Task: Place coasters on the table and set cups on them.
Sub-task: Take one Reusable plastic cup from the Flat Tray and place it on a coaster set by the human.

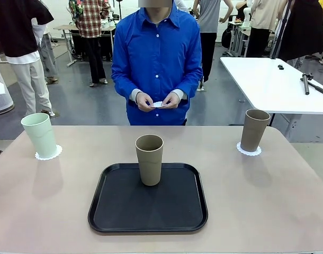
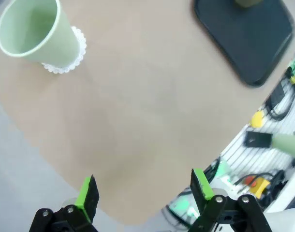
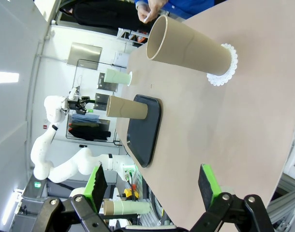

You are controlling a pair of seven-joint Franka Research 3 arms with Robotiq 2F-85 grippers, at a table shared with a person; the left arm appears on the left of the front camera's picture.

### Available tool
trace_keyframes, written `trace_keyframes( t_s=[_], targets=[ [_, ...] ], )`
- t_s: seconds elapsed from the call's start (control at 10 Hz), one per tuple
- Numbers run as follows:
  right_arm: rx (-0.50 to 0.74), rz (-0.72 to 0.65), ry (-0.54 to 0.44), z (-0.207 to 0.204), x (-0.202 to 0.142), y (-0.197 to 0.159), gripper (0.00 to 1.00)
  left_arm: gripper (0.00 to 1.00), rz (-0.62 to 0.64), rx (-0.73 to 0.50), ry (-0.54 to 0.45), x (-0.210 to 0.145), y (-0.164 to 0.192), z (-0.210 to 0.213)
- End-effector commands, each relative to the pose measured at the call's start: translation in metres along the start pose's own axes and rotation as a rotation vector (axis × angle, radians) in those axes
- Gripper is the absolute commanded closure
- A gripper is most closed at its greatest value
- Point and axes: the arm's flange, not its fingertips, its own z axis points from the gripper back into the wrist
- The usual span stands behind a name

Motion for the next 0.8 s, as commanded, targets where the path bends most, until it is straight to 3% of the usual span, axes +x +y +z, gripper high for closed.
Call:
trace_keyframes(
  t_s=[0.0,0.3,0.7],
  targets=[
    [-0.006,-0.002,0.004,0.000,0.000,0.000,0.00,0.00,0.110,-0.322,-0.207,-0.028,0.052,0.014],
    [-0.006,-0.002,0.004,0.000,0.000,0.000,0.00,0.00,0.221,-0.631,-0.489,-0.075,0.108,0.000],
    [-0.006,-0.002,0.004,0.000,0.000,0.000,0.00,0.00,0.307,-0.764,-0.573,-0.116,0.143,-0.022]
  ],
)
